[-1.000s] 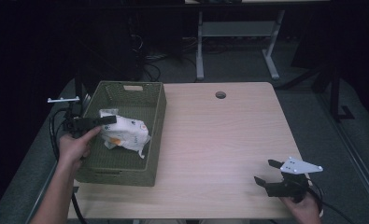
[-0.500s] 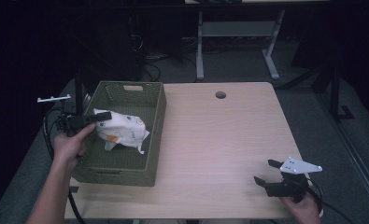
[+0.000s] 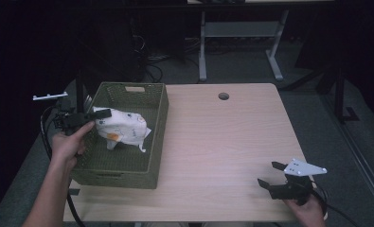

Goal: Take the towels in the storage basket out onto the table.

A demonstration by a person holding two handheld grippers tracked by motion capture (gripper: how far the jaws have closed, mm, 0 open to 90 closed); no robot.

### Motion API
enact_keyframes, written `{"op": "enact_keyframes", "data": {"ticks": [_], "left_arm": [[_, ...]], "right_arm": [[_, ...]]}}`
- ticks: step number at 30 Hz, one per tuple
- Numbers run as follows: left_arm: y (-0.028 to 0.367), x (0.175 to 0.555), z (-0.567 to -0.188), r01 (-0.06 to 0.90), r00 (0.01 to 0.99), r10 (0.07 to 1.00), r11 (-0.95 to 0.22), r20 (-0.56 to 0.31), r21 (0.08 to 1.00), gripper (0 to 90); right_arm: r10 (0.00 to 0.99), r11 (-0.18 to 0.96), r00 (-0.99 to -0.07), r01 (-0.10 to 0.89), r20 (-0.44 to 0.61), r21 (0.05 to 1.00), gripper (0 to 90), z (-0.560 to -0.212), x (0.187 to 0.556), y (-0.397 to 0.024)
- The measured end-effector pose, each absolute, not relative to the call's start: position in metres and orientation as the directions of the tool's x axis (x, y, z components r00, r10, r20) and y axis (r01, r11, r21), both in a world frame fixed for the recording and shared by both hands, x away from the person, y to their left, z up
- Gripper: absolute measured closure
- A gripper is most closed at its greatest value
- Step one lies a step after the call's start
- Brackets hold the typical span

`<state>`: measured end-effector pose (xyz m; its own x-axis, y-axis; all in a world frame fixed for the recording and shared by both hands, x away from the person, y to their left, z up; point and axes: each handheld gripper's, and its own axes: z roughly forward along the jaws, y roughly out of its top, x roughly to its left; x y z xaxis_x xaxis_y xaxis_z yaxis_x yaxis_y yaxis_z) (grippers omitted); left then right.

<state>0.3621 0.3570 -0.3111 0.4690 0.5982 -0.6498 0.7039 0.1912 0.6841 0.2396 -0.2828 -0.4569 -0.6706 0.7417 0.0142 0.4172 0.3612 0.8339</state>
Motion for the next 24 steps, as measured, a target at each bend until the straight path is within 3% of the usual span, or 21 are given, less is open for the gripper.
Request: {"op": "enact_keyframes", "data": {"ticks": [24], "left_arm": [[0.348, 0.364, -0.278, 0.671, 0.517, 0.562, 0.202, -0.645, 0.714, 86.8]], "right_arm": [[0.740, 0.365, -0.672, 0.414, 0.010, 0.834, 15.1, -0.457, 0.240, -0.282]]}}
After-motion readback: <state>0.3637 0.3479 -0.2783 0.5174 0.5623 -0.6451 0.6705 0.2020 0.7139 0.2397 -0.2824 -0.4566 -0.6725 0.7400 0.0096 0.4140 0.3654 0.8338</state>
